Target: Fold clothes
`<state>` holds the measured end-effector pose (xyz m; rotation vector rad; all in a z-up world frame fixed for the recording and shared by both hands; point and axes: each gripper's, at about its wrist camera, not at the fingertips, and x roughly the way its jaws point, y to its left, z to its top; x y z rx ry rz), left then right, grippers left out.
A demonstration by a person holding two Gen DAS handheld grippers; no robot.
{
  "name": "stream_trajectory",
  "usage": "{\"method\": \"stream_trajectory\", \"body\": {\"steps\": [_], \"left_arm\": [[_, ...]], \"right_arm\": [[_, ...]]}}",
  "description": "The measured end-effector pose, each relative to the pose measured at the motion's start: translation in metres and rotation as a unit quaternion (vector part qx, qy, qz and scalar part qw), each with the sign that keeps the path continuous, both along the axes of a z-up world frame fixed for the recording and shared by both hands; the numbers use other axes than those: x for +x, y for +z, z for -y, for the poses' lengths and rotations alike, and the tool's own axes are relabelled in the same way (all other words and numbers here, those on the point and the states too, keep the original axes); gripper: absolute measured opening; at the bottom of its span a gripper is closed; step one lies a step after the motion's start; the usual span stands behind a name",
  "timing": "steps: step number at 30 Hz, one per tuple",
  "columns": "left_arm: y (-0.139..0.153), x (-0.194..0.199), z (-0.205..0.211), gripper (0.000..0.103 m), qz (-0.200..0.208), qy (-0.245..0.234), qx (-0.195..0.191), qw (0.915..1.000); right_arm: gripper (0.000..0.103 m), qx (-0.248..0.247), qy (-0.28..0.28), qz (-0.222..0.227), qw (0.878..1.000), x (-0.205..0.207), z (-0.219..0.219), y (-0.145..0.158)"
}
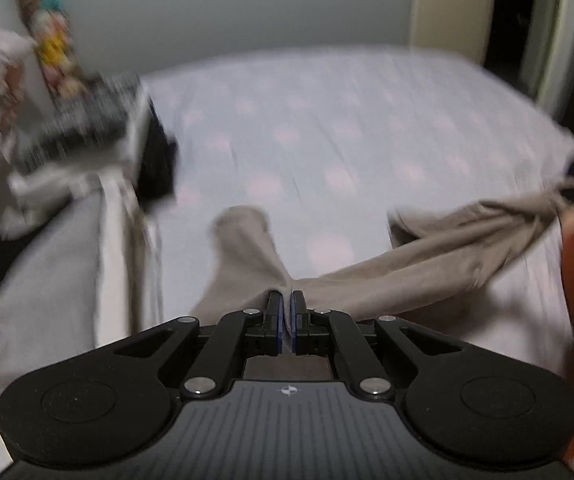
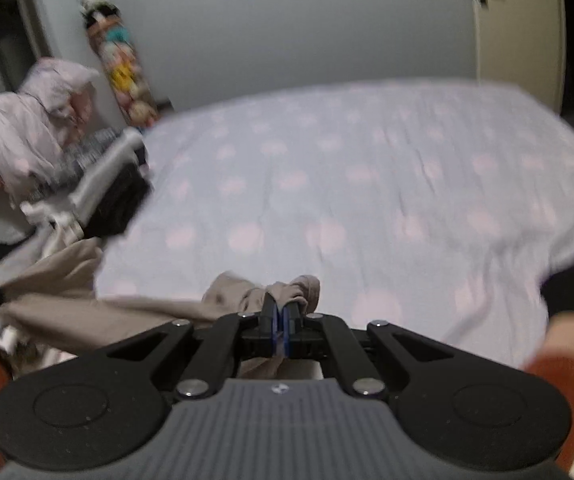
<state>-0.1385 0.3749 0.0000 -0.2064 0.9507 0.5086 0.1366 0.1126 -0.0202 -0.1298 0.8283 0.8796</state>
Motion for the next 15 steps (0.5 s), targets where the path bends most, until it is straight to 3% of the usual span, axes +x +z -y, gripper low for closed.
{"method": "stream_trajectory", "body": {"steps": [4, 9, 11, 15], "left_arm": [[-0.046, -0.008, 0.028, 0.004, -0.076, -0.040, -0.082, 0.9929], [-0.081, -0.005, 0.067, 0.006, -0.141, -0.120, -0.139, 0.9729], [-0.081, 0.003, 0.071, 0.007, -0.144, -0.139, -0.141, 0.9697], [-0.075, 0.024, 0.068, 0.029, -0.135, -0.165, -0.125, 0.9691]], "right_arm": [[0.003, -0.049, -0.042, -0.039, 0.997, 0.000, 0.035, -0.038], [0.003, -0.088, -0.121, -0.058, 0.987, 0.005, 0.089, -0.067], [0.003, -0.098, -0.150, -0.057, 0.982, 0.010, 0.098, -0.073], [0.003, -0.106, -0.173, -0.054, 0.978, 0.015, 0.108, -0.079]]}}
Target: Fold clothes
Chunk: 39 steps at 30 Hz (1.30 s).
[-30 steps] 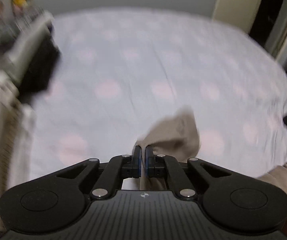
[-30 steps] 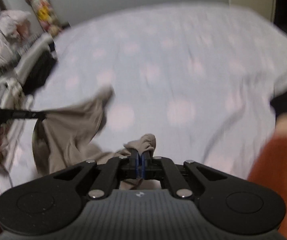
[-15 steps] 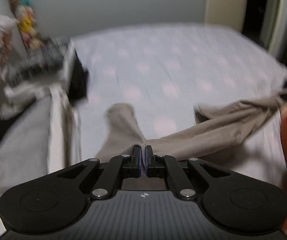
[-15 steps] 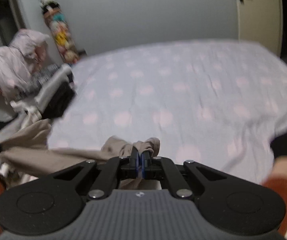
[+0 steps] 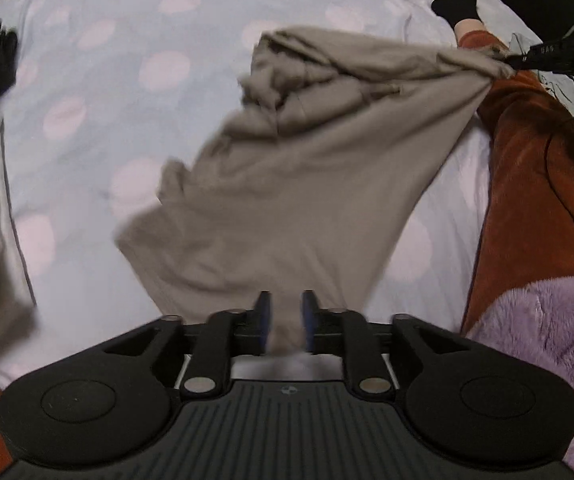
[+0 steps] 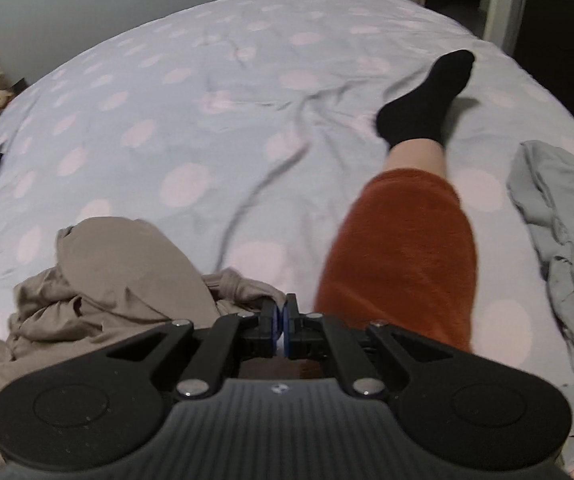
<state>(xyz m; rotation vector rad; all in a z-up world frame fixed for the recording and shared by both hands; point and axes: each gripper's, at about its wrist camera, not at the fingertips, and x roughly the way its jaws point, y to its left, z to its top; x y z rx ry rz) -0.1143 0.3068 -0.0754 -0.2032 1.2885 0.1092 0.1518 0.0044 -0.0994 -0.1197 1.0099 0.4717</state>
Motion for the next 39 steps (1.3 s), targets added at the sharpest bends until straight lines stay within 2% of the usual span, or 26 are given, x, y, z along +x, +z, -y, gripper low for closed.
{"method": "stream_trajectory", "body": {"steps": [2, 4, 5, 7, 10, 14, 15, 17, 18, 19, 20, 22, 25, 30, 34, 37, 39], "left_arm": [[0.007, 0.016, -0.007, 0.035, 0.016, -0.011, 0.011, 0.9998], [0.009, 0.037, -0.009, 0.050, 0.039, -0.020, 0.034, 0.9984], [0.007, 0.050, -0.012, 0.053, 0.050, -0.022, 0.042, 0.9977], [0.002, 0.076, -0.016, 0.055, 0.070, -0.026, 0.054, 0.9958], [-0.017, 0.115, -0.024, 0.060, 0.089, -0.040, 0.046, 0.9941], [-0.060, 0.156, -0.030, 0.062, 0.079, -0.043, 0.027, 0.9956], [-0.071, 0.163, -0.032, 0.060, 0.073, -0.038, 0.025, 0.9963], [-0.083, 0.171, -0.039, 0.031, 0.067, -0.019, 0.010, 0.9975], [-0.088, 0.175, -0.043, 0.013, 0.066, -0.008, 0.000, 0.9978], [-0.091, 0.178, -0.046, 0.010, 0.068, 0.002, -0.010, 0.9977], [-0.087, 0.177, -0.050, 0.009, 0.077, 0.011, -0.011, 0.9969], [-0.071, 0.172, -0.058, 0.008, 0.100, 0.026, 0.012, 0.9946], [-0.034, 0.159, -0.083, 0.007, 0.144, 0.071, 0.050, 0.9857], [0.046, 0.110, -0.126, 0.007, 0.217, 0.151, 0.117, 0.9574], [0.102, 0.055, -0.133, 0.007, 0.266, 0.182, 0.167, 0.9320], [0.118, 0.018, -0.122, 0.007, 0.273, 0.177, 0.189, 0.9266], [0.106, 0.003, -0.109, 0.007, 0.250, 0.165, 0.194, 0.9344]], "right_arm": [[0.003, 0.002, 0.009, 0.001, 1.000, 0.002, -0.004, -0.001], [0.003, 0.004, 0.018, 0.002, 1.000, 0.004, -0.009, -0.002], [0.003, 0.007, 0.022, 0.002, 1.000, 0.006, -0.012, -0.002], [0.003, 0.013, 0.029, 0.000, 0.999, 0.006, -0.017, -0.001], [0.003, 0.012, 0.037, 0.001, 0.999, 0.007, -0.022, 0.000], [0.003, 0.011, 0.041, 0.000, 0.999, 0.008, -0.025, 0.002], [0.003, 0.010, 0.041, -0.001, 0.999, 0.009, -0.025, 0.003], [0.003, 0.008, 0.041, -0.002, 0.999, 0.011, -0.026, 0.003], [0.003, 0.007, 0.042, -0.002, 0.999, 0.011, -0.026, 0.004], [0.003, 0.006, 0.042, -0.002, 0.999, 0.012, -0.026, 0.005], [0.003, 0.006, 0.042, 0.000, 0.999, 0.012, -0.028, 0.006], [0.003, 0.008, 0.046, 0.006, 0.999, 0.015, -0.032, 0.010], [0.003, 0.020, 0.059, 0.027, 0.998, 0.021, -0.044, 0.023], [0.003, 0.056, 0.098, 0.090, 0.990, 0.025, -0.083, 0.062], [0.003, 0.075, 0.127, 0.159, 0.976, 0.019, -0.113, 0.096], [0.003, 0.078, 0.136, 0.164, 0.974, 0.021, -0.125, 0.103], [0.003, 0.066, 0.137, 0.149, 0.977, 0.024, -0.130, 0.094]]}}
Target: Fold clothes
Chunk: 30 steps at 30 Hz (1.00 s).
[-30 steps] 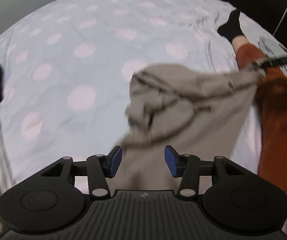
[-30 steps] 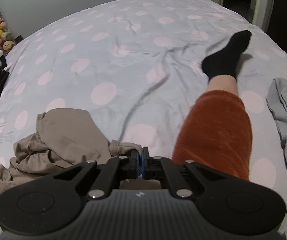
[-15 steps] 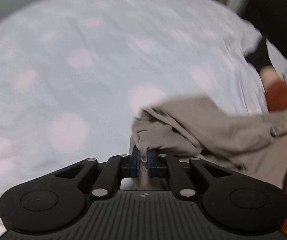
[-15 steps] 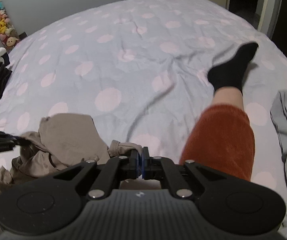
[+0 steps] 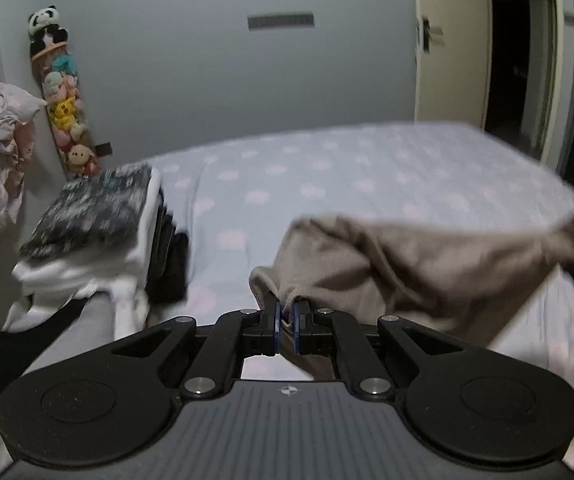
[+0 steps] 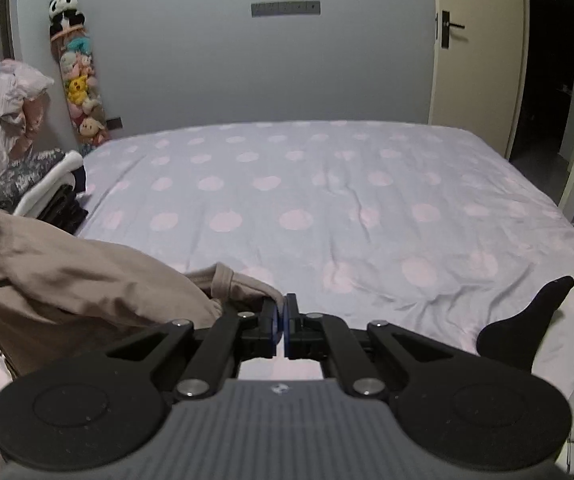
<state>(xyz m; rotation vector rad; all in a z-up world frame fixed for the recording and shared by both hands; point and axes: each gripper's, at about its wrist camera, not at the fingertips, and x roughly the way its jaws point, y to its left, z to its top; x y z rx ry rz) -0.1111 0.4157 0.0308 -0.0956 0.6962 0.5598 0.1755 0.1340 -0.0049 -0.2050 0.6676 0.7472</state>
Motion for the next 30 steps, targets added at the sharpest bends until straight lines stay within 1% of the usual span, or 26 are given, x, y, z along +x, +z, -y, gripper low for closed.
{"method": "stream_trajectory", "body": {"steps": [2, 4, 8, 10, 12, 14, 15, 16, 17, 18, 19, 20, 21, 22, 23, 24, 27, 28, 30], "left_arm": [[-0.022, -0.011, 0.013, 0.007, -0.030, -0.012, -0.010, 0.9994], [-0.049, -0.021, 0.029, 0.007, -0.065, -0.029, -0.025, 0.9971], [-0.099, -0.037, 0.061, 0.007, -0.124, -0.069, -0.058, 0.9882], [-0.118, -0.042, 0.074, 0.007, -0.147, -0.091, -0.073, 0.9823], [-0.130, -0.046, 0.084, 0.009, -0.164, -0.106, -0.074, 0.9779], [-0.139, -0.046, 0.091, 0.012, -0.180, -0.117, -0.073, 0.9740], [-0.141, -0.046, 0.091, 0.016, -0.185, -0.118, -0.073, 0.9728], [-0.142, -0.046, 0.091, 0.022, -0.189, -0.121, -0.074, 0.9716], [-0.141, -0.046, 0.092, 0.025, -0.192, -0.126, -0.075, 0.9704], [-0.140, -0.047, 0.092, 0.031, -0.193, -0.131, -0.075, 0.9696], [-0.138, -0.047, 0.091, 0.040, -0.190, -0.133, -0.072, 0.9701], [-0.136, -0.048, 0.091, 0.045, -0.188, -0.135, -0.068, 0.9705], [-0.133, -0.048, 0.090, 0.056, -0.185, -0.137, -0.064, 0.9712], [-0.131, -0.048, 0.089, 0.058, -0.180, -0.135, -0.061, 0.9725], [-0.129, -0.048, 0.087, 0.058, -0.175, -0.134, -0.060, 0.9736], [-0.127, -0.048, 0.085, 0.058, -0.171, -0.133, -0.061, 0.9744], [-0.123, -0.048, 0.080, 0.058, -0.157, -0.125, -0.062, 0.9777], [-0.122, -0.048, 0.078, 0.058, -0.154, -0.122, -0.061, 0.9787], [-0.120, -0.048, 0.074, 0.058, -0.144, -0.115, -0.061, 0.9811]], "right_arm": [[0.003, -0.019, -0.003, -0.023, 1.000, 0.002, -0.002, -0.014], [0.003, -0.038, -0.007, -0.048, 0.998, 0.003, -0.003, -0.032], [0.003, -0.074, -0.018, -0.104, 0.992, 0.000, 0.005, -0.070], [0.003, -0.095, -0.024, -0.116, 0.988, -0.005, 0.009, -0.085], [0.004, -0.112, -0.030, -0.128, 0.985, -0.010, 0.015, -0.096], [0.010, -0.114, -0.029, -0.135, 0.984, -0.017, 0.021, -0.098], [0.010, -0.112, -0.025, -0.131, 0.985, -0.022, 0.022, -0.096], [0.011, -0.110, -0.020, -0.126, 0.986, -0.027, 0.024, -0.093], [0.015, -0.109, -0.012, -0.116, 0.987, -0.034, 0.024, -0.090], [0.018, -0.107, -0.001, -0.106, 0.989, -0.042, 0.022, -0.086], [0.024, -0.104, 0.010, -0.097, 0.990, -0.049, 0.020, -0.082], [0.024, -0.099, 0.028, -0.095, 0.990, -0.057, 0.015, -0.079], [0.024, -0.092, 0.050, -0.101, 0.989, -0.065, 0.009, -0.078], [0.026, -0.086, 0.074, -0.109, 0.988, -0.074, 0.002, -0.078], [0.030, -0.079, 0.097, -0.117, 0.985, -0.082, -0.005, -0.078], [0.032, -0.077, 0.124, -0.127, 0.981, -0.092, -0.015, -0.081], [0.034, -0.080, 0.200, -0.151, 0.965, -0.125, -0.046, -0.097], [0.036, -0.086, 0.222, -0.152, 0.959, -0.136, -0.057, -0.103], [0.038, -0.099, 0.262, -0.150, 0.948, -0.159, -0.080, -0.113]]}}
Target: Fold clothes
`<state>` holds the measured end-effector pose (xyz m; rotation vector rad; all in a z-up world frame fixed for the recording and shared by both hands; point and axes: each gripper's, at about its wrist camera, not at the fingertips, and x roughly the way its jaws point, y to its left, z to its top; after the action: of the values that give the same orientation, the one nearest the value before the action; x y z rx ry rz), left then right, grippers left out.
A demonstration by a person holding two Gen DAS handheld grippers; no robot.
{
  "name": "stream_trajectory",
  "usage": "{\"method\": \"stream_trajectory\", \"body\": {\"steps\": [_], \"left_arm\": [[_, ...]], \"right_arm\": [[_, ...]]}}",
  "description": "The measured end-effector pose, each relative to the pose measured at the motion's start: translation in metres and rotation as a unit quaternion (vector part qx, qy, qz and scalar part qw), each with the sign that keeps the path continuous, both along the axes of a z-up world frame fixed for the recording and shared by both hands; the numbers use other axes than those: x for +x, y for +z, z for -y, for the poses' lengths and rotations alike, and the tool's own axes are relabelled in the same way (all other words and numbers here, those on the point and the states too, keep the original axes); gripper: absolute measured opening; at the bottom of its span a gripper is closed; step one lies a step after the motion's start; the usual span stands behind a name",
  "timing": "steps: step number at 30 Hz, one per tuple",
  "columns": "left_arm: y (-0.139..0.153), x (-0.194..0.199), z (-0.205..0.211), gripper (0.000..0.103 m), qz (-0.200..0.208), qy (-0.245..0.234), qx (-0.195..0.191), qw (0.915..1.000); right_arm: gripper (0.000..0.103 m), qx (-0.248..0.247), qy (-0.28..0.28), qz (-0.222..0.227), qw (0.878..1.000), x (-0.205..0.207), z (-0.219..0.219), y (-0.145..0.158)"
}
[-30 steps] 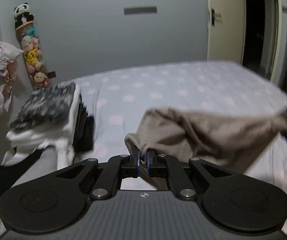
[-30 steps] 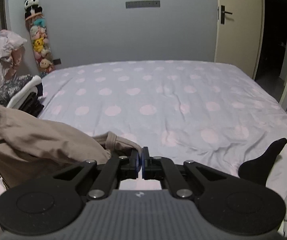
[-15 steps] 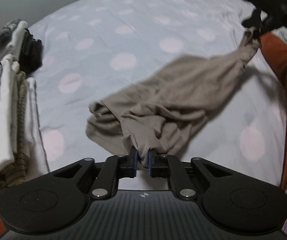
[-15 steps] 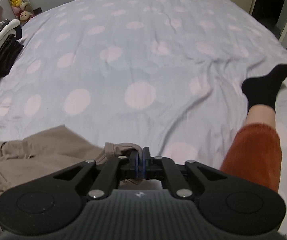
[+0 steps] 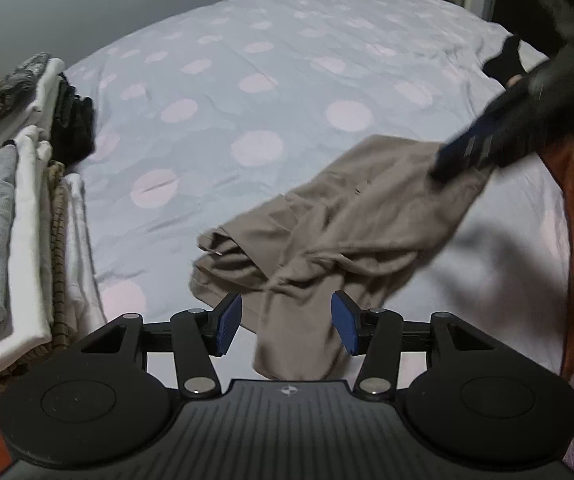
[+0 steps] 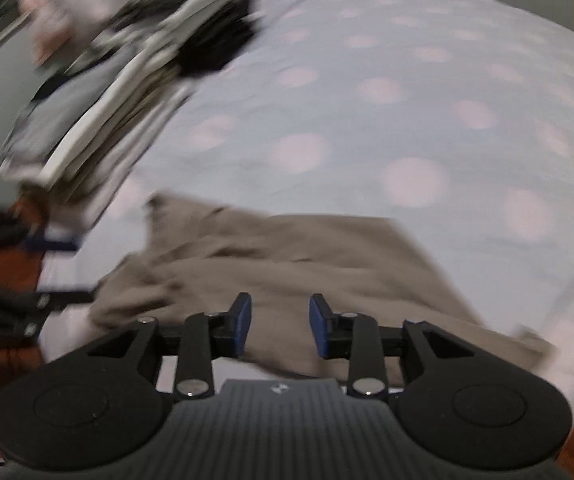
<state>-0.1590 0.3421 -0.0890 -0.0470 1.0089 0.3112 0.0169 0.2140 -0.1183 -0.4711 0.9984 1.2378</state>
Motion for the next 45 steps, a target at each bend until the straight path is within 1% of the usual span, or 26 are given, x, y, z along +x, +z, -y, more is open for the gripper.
{"method": "stream_trajectory", "body": {"steps": [1, 2, 4, 6, 7, 8, 11, 15, 19, 23, 26, 28, 30, 32, 35, 38, 39, 40, 42, 43, 45], "left_arm": [[0.001, 0.000, -0.003, 0.058, 0.006, 0.004, -0.001, 1.0000], [0.002, -0.001, -0.005, 0.058, 0.012, 0.010, -0.004, 0.9999], [0.003, -0.001, -0.011, 0.058, 0.024, 0.024, -0.010, 0.9994], [0.003, -0.001, -0.016, 0.058, 0.031, 0.035, -0.018, 0.9987], [0.003, -0.001, -0.019, 0.058, 0.034, 0.040, -0.022, 0.9984], [0.002, -0.001, -0.021, 0.058, 0.036, 0.043, -0.025, 0.9981], [0.000, -0.002, -0.026, 0.058, 0.038, 0.046, -0.028, 0.9978], [-0.001, -0.002, -0.032, 0.058, 0.041, 0.051, -0.031, 0.9974], [-0.005, 0.007, -0.033, 0.058, 0.039, 0.043, -0.037, 0.9976], [-0.009, 0.021, -0.022, 0.058, 0.035, 0.015, -0.033, 0.9987], [-0.013, 0.034, -0.014, 0.058, 0.031, 0.000, -0.037, 0.9988], [-0.017, 0.042, -0.010, 0.058, 0.028, -0.008, -0.043, 0.9987], [-0.023, 0.053, -0.009, 0.058, 0.024, -0.011, -0.047, 0.9986], [-0.029, 0.063, -0.009, 0.058, 0.019, -0.009, -0.050, 0.9985], [-0.039, 0.079, -0.012, 0.058, 0.011, -0.003, -0.055, 0.9984], [-0.051, 0.094, -0.016, 0.057, -0.003, -0.005, -0.054, 0.9985], [-0.055, 0.099, -0.017, 0.054, -0.008, -0.005, -0.054, 0.9985], [-0.059, 0.104, -0.019, 0.048, -0.013, -0.006, -0.055, 0.9984], [-0.068, 0.112, -0.023, 0.044, -0.027, -0.005, -0.063, 0.9976], [-0.073, 0.115, -0.024, 0.044, -0.032, -0.004, -0.065, 0.9974], [-0.081, 0.121, -0.025, 0.044, -0.042, -0.004, -0.070, 0.9966]], "right_arm": [[0.043, -0.005, 0.018, 0.005, 1.000, -0.009, -0.010, -0.005], [0.052, -0.013, 0.035, 0.011, 0.999, -0.016, -0.020, -0.012], [0.052, -0.027, 0.066, 0.023, 0.997, -0.029, -0.037, -0.026], [0.043, -0.042, 0.079, 0.038, 0.995, -0.036, -0.045, -0.038], [0.020, -0.050, 0.078, 0.045, 0.995, -0.036, -0.047, -0.043], [0.004, -0.058, 0.076, 0.052, 0.994, -0.036, -0.049, -0.048], [0.002, -0.053, 0.066, 0.038, 0.996, -0.026, -0.040, -0.041], [0.002, -0.054, 0.066, 0.027, 0.996, -0.017, -0.004, -0.015], [0.002, -0.099, 0.061, 0.031, 0.993, -0.014, 0.041, -0.005], [0.002, -0.160, 0.045, 0.030, 0.986, -0.014, 0.080, -0.011], [0.002, -0.194, 0.041, 0.004, 0.980, -0.020, 0.102, -0.022], [0.002, -0.204, 0.048, -0.006, 0.978, -0.026, 0.109, -0.026], [0.004, -0.205, 0.048, -0.009, 0.978, -0.027, 0.110, -0.025], [0.006, -0.191, 0.041, -0.012, 0.981, -0.023, 0.109, -0.019], [0.008, -0.171, 0.026, 0.005, 0.985, -0.011, 0.111, -0.007], [0.008, -0.154, 0.000, 0.023, 0.988, 0.012, 0.111, 0.004], [0.008, -0.150, -0.010, 0.028, 0.988, 0.021, 0.111, 0.007], [0.008, -0.144, -0.022, 0.032, 0.989, 0.030, 0.111, 0.009], [0.010, -0.135, -0.046, 0.036, 0.989, 0.048, 0.111, 0.011], [0.011, -0.131, -0.058, 0.038, 0.989, 0.057, 0.110, 0.012], [0.020, -0.122, -0.080, 0.036, 0.989, 0.074, 0.108, 0.013]]}}
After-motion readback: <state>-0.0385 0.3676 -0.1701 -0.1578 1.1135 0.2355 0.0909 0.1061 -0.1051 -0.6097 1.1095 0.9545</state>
